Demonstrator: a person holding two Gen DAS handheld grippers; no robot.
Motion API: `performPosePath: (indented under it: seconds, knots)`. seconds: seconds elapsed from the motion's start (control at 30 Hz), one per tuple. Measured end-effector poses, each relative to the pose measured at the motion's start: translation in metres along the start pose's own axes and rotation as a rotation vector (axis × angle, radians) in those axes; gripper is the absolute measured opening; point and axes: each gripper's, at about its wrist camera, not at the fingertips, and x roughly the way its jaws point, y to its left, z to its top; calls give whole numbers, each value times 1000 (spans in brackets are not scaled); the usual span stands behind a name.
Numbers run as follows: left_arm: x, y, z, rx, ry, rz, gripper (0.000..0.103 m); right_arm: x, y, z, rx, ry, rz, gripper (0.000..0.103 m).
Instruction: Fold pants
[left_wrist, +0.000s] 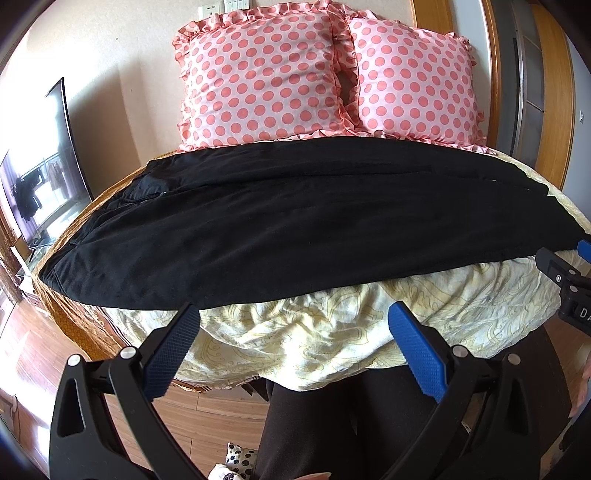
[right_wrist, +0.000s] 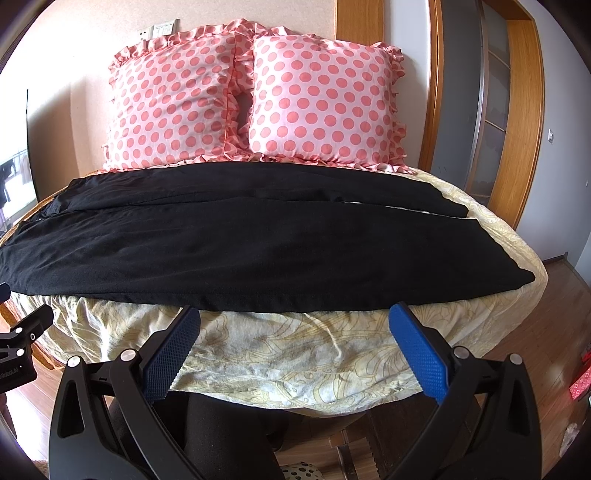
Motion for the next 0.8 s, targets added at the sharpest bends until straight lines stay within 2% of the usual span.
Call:
performPosePath:
  seconds: [0.27, 0.4, 0.53, 0.7, 0.8]
  knots:
    - [1, 0, -3, 2, -3, 1, 101, 1, -3, 2, -7, -16, -10, 102]
    - [-7, 1, -2, 20, -43, 24, 101, 1, -9, 17, 5, -47, -24, 102]
    - [-6, 10, 14, 24, -97, 61, 101, 8, -27, 43, 41, -61, -32, 102]
    - [7, 38, 55, -16, -116, 92, 101, 42, -61, 92, 103, -19, 5, 102]
    - [19, 58, 76, -80, -132, 97, 101, 78, -91, 128, 160, 18, -43, 102]
